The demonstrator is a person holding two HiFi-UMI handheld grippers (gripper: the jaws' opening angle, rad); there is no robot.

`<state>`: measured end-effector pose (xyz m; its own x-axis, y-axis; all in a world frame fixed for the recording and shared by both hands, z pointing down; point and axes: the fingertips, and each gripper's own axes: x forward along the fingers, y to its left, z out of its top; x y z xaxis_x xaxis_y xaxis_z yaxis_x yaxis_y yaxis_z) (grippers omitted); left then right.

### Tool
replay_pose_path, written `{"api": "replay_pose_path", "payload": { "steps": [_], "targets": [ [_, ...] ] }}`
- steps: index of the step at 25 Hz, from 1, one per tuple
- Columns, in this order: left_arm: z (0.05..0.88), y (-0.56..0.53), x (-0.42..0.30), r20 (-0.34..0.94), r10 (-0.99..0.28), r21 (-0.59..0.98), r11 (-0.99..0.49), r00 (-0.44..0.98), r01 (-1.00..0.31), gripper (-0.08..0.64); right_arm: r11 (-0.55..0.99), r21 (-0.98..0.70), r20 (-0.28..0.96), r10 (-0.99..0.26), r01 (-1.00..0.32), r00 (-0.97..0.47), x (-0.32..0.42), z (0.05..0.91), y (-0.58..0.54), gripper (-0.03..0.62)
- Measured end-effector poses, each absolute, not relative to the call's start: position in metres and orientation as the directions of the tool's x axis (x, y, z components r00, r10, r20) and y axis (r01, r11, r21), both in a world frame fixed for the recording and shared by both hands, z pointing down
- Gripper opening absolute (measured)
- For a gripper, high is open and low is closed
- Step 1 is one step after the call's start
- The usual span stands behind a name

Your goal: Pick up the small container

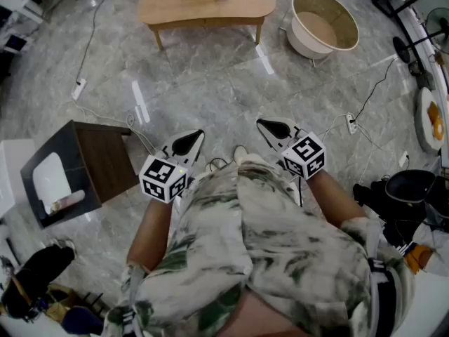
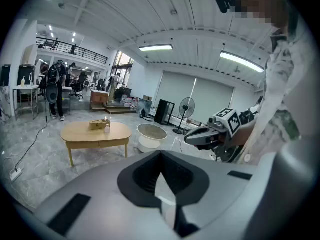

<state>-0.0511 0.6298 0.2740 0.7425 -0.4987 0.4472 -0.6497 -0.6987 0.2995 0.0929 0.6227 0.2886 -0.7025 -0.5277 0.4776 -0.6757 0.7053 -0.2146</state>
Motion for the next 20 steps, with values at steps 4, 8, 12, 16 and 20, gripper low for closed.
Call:
{"api": "replay_pose_path", "payload": {
  "steps": [4, 8, 12, 16, 20],
  "targets": [
    [0.276, 0.601, -0.018, 0.449, -0.49, 0.297, -0.707, 0.747, -0.642, 0.021, 0.711, -0.212, 0.473, -0.526, -0.671, -0.707, 0.119, 0.293, 0.596, 0.02],
    [0.274, 0.578, 0.02, 0.456, -0.482, 0.291, -0.713, 0.748, -0.637, 0.021, 0.72, -0.224, 0.463, -0.515, -0.657, -0.722, 0.149, 0.297, 0.574, 0.02],
    [0.274, 0.558, 0.053, 0.451, -0.473, 0.295, -0.722, 0.757, -0.626, 0.022, 0.727, -0.222, 0.468, -0.505, -0.65, -0.725, 0.169, 0.304, 0.553, 0.02],
    [0.277, 0.539, 0.065, 0.45, -0.448, 0.323, -0.725, 0.773, -0.608, 0.021, 0.718, -0.231, 0.452, -0.518, -0.656, -0.726, 0.174, 0.305, 0.53, 0.02],
    [0.277, 0.513, 0.057, 0.44, -0.444, 0.335, -0.726, 0.781, -0.601, 0.021, 0.694, -0.229, 0.443, -0.55, -0.682, -0.708, 0.171, 0.311, 0.506, 0.062]
  ]
}}
